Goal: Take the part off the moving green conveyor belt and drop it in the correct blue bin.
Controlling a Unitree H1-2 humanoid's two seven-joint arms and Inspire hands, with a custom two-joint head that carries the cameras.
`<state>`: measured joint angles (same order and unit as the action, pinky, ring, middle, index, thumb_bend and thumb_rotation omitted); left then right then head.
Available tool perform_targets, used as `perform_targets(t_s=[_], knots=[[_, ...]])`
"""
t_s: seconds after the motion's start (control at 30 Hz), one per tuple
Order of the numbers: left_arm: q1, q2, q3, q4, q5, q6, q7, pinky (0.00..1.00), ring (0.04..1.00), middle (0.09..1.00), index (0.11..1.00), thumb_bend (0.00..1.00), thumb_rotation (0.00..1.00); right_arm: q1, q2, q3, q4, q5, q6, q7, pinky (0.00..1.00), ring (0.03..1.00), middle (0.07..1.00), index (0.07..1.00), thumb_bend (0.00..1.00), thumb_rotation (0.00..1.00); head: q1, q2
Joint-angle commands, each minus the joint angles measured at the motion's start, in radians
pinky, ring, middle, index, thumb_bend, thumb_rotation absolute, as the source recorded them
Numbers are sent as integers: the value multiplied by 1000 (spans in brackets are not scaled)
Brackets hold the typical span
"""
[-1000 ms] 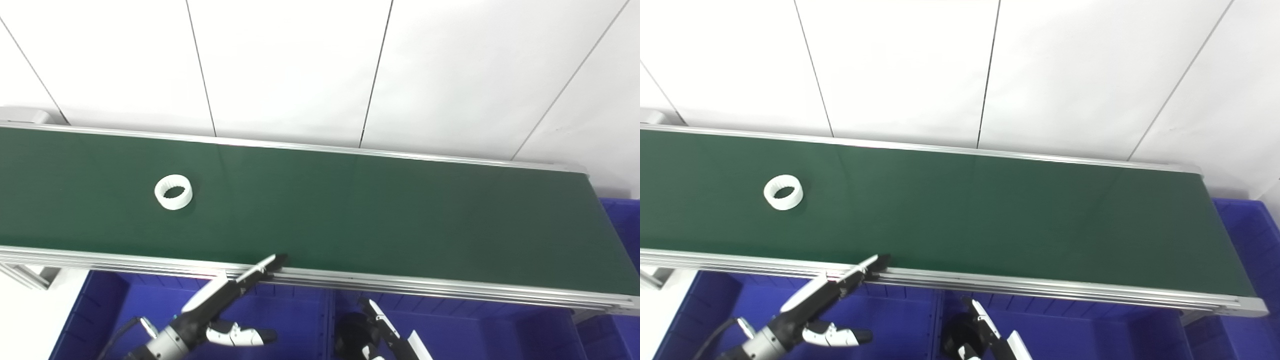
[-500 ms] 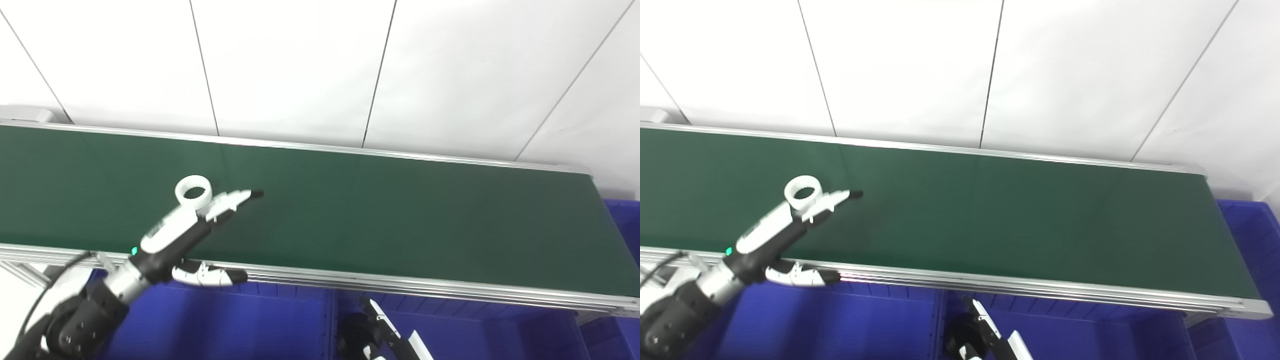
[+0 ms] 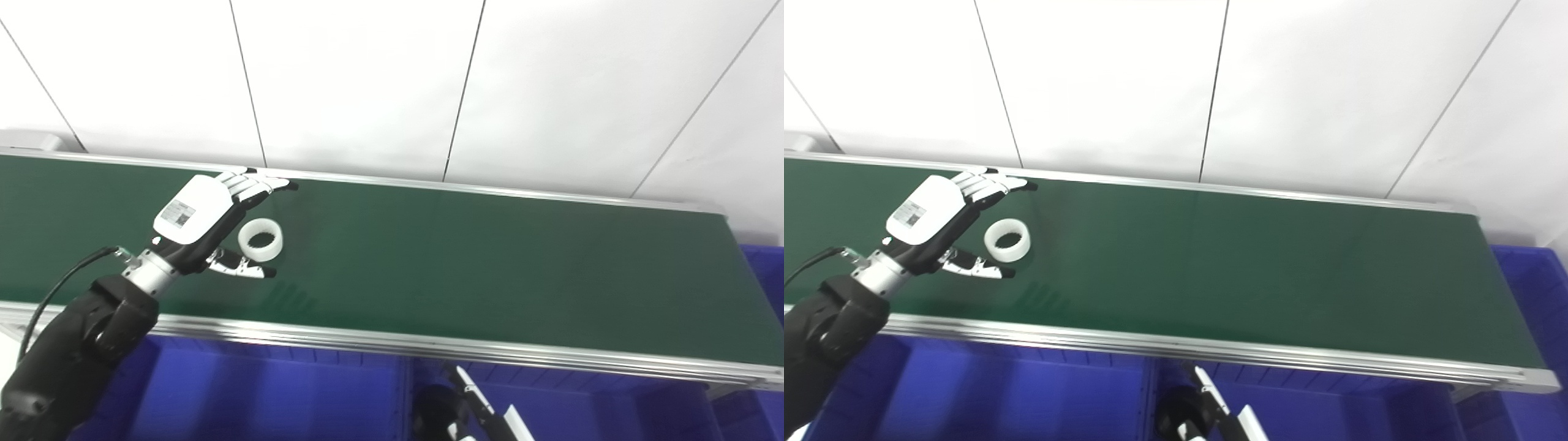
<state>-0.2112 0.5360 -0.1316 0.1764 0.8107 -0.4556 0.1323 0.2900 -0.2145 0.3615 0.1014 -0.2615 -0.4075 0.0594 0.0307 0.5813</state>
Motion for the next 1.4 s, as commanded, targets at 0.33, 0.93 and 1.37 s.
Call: perform_targets(t_s=[0.33, 0.93, 1.37], knots=[[-164, 19, -135, 240, 109, -12, 156, 903, 843, 846, 870, 966, 131, 25, -5, -12, -52, 11, -61, 0, 939, 969, 988, 975, 411, 980, 10, 12], [-308, -110, -284, 468, 155, 78, 170, 889, 842, 841, 855, 993, 197, 37, -4, -16, -63, 15, -58, 5, 932, 963, 985, 972, 404, 963, -3, 27], [-450, -268, -427, 792, 147, 89, 249, 737, 771, 783, 791, 927, 168, 53, 1, -30, -85, 12, -49, 13, 937, 969, 985, 971, 415, 958, -23, 40]])
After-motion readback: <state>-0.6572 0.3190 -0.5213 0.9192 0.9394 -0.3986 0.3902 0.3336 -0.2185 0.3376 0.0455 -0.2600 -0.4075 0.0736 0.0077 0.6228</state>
